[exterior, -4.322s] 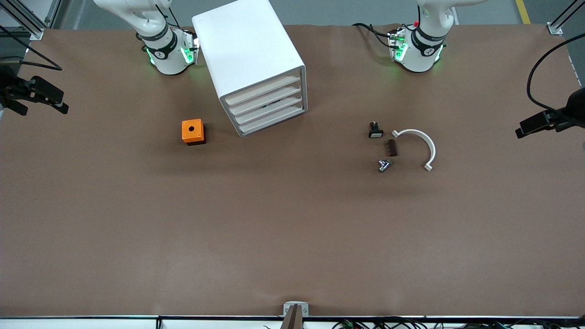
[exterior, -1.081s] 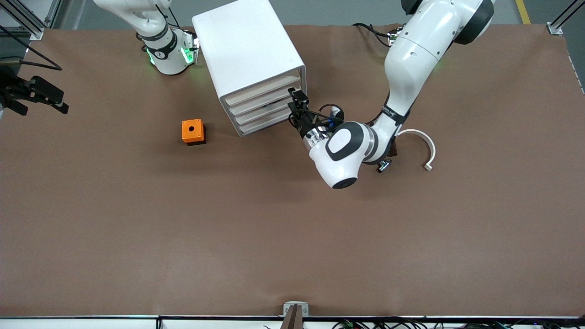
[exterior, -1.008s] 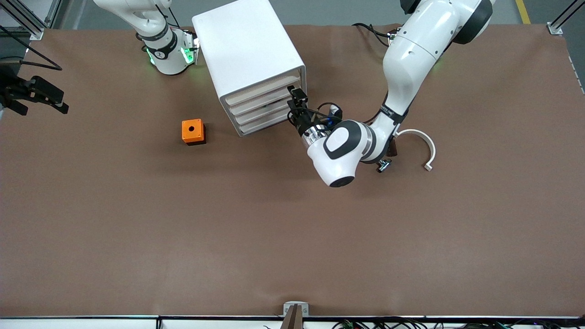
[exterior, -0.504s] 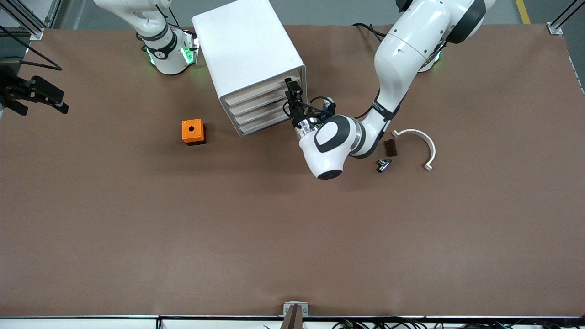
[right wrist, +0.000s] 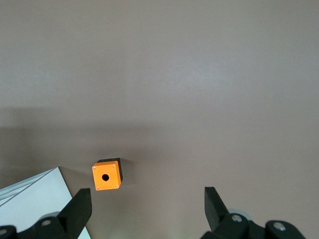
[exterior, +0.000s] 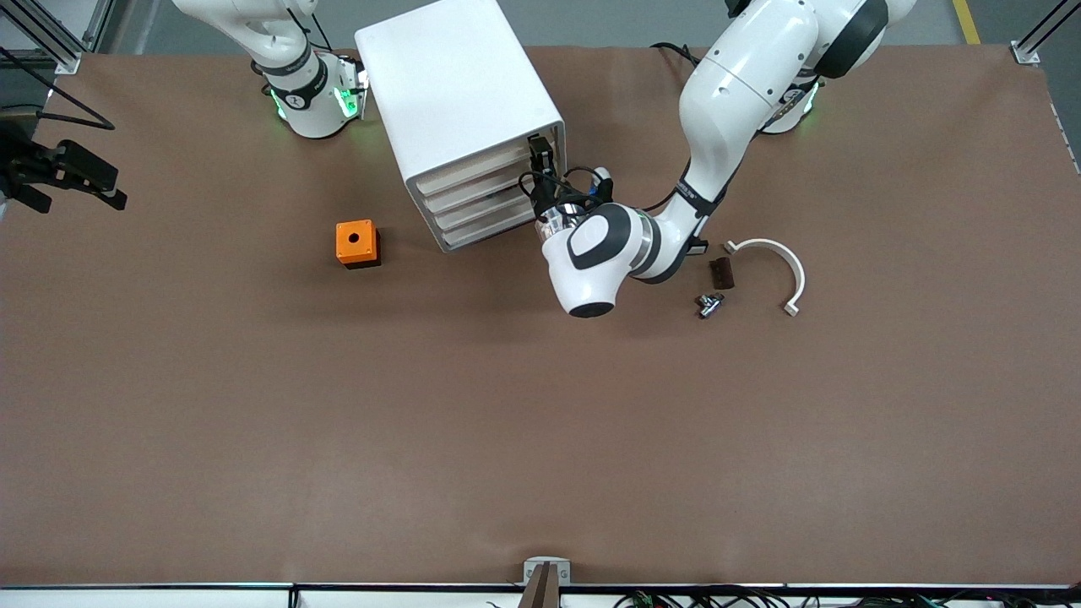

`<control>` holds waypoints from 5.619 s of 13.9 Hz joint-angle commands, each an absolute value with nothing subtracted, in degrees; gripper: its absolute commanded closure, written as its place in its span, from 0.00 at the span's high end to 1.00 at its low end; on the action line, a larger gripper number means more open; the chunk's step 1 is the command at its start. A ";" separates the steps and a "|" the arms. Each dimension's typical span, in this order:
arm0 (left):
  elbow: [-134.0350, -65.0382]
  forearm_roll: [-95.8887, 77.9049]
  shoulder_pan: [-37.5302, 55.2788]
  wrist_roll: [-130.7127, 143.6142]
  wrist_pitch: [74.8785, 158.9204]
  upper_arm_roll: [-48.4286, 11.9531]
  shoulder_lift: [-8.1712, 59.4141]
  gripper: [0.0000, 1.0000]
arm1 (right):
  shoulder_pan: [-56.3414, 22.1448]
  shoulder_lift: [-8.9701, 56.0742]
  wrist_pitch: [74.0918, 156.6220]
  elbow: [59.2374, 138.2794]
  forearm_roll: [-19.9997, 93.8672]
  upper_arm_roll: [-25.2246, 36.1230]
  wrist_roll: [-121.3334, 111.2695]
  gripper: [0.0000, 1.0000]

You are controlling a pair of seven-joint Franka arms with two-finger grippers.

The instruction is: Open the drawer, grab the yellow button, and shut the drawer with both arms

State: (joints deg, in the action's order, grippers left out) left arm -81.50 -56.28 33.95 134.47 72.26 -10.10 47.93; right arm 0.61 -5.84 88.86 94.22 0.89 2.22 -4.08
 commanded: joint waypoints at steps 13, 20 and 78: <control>-81.04 -58.27 28.66 135.44 71.37 -9.23 47.81 0.11 | -1.59 5.96 90.79 91.59 -6.15 2.55 -5.71 1.00; -78.49 -58.45 24.00 134.83 71.98 -8.00 47.99 0.13 | -5.16 6.50 88.69 91.93 -5.10 2.11 13.47 1.00; -69.70 -2.20 38.67 66.79 105.64 -7.38 38.94 0.99 | -5.03 26.35 105.18 83.76 2.82 2.72 12.26 0.01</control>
